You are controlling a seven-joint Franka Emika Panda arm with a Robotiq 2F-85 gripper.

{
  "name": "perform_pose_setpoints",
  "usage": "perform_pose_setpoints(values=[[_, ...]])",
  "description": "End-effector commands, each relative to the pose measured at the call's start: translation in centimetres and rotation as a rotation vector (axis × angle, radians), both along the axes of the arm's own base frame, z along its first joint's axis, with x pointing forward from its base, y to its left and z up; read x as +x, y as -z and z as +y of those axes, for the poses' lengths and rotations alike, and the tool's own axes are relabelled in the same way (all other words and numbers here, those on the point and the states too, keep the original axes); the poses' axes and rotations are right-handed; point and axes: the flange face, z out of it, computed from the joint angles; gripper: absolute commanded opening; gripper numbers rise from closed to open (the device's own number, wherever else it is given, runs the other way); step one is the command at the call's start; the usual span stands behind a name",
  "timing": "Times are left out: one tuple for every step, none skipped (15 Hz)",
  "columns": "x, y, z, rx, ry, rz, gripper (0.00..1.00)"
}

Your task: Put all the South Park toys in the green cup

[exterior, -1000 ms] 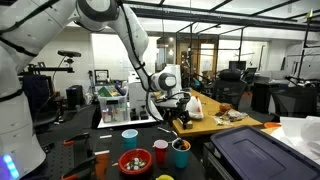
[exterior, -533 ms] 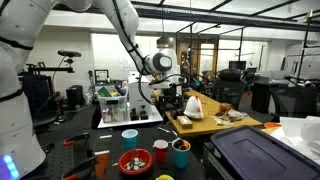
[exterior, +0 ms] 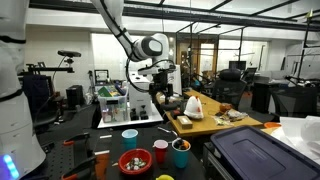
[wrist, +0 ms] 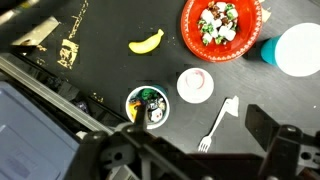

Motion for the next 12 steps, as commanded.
perform_pose_setpoints(values=[[-3.7,-3.3,0.5,0.025,-0.009,0.011,1.00],[-4.4,-4.1,0.7,0.032,-0.007,0.015,1.00],[-5.0,-4.8,0.7,0.033,-0.004,0.014,1.00],[-5.6,-5.7,0.8,0.034,-0.001,0.010,1.00],[-6.3,-6.4,0.8,0.031,0.000,0.006,1.00],[-6.9,-7.1,0.7,0.032,-0.001,0.003,1.00],[-7.5,-7.8,0.7,0.039,-0.004,0.005,1.00],[-8.1,-8.3,0.7,0.043,-0.005,0.005,1.00],[-8.7,-8.9,0.7,0.050,-0.013,0.007,1.00],[-9.3,-9.4,0.7,0.053,-0.014,0.005,1.00],[-9.9,-9.9,0.6,0.064,-0.025,0.008,1.00],[-10.5,-10.4,0.7,0.072,-0.027,0.007,1.00]])
